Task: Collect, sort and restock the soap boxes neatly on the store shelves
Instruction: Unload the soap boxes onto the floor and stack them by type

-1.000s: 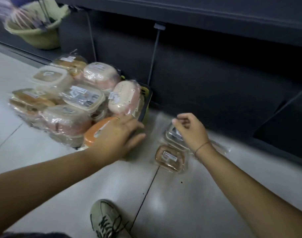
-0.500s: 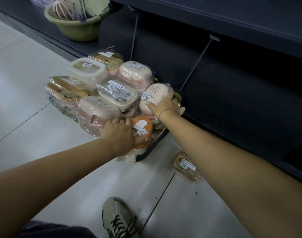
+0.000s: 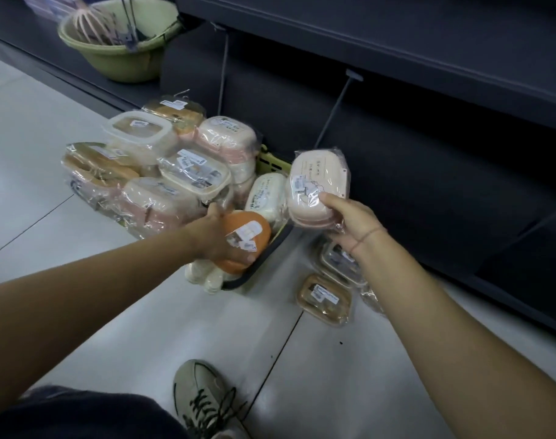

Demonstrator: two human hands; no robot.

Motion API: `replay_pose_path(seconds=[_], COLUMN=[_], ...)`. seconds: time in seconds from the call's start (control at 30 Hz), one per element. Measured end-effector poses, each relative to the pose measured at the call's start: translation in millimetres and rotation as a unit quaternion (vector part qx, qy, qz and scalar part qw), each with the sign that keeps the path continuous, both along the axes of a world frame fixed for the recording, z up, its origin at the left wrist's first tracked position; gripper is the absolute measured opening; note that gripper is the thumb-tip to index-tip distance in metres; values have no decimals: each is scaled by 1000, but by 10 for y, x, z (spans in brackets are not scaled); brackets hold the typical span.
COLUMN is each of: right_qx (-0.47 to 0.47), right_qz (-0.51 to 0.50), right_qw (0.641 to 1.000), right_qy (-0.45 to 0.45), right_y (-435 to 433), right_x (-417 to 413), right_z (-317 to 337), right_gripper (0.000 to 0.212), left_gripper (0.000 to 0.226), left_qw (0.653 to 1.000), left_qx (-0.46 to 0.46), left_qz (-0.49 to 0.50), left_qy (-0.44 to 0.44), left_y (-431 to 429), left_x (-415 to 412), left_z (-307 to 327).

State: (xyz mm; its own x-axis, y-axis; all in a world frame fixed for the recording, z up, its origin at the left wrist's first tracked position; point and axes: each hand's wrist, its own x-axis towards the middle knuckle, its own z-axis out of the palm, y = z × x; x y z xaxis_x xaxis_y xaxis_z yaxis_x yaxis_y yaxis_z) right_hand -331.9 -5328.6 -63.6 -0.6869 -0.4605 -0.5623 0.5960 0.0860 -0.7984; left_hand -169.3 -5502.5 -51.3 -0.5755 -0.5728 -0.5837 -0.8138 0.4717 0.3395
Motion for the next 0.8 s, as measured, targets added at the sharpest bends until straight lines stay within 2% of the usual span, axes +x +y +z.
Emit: replay_pose_path(seconds=[0.1,0.17,0.23,0.33,0.43,0.57,0.7,0.8], right_qx=[-26,-14,16,56,99,114,139,159], right_qz=[14,-2,-52,-127,-178,-113,-60,-23], right_qw=[999,998,996,988,978,986,986,986], right_qy=[-41,-56,-71,-65,-38,-43,-62,-48], right_y=[694,1217,1741,2452,2980,3175,2939,2727], right_x=[44,41,24,27,-21,-176,-408,-627], right_z=[-22,-121,-257,-467,-722,-898,-1120,-1306], right_gripper=[35,39,30,25,39,41,48,39], left_gripper=[105,100,93,78,69,65,61,57], left_qw=[993,991,986,977,972,956,952,943], left_qx=[38,14,0,40,99,216,218,233], left_qz=[62,39,4,-55,-140,-169,-209,-237], left_qy=[95,130,164,200,161,105,52,19], left_y=[-15,23,145,445,875,1529,2011,2195], left_x=[105,131,81,-125,-362,-576,-671,-607], left_z=[112,211,334,478,351,-303,-1043,-1509])
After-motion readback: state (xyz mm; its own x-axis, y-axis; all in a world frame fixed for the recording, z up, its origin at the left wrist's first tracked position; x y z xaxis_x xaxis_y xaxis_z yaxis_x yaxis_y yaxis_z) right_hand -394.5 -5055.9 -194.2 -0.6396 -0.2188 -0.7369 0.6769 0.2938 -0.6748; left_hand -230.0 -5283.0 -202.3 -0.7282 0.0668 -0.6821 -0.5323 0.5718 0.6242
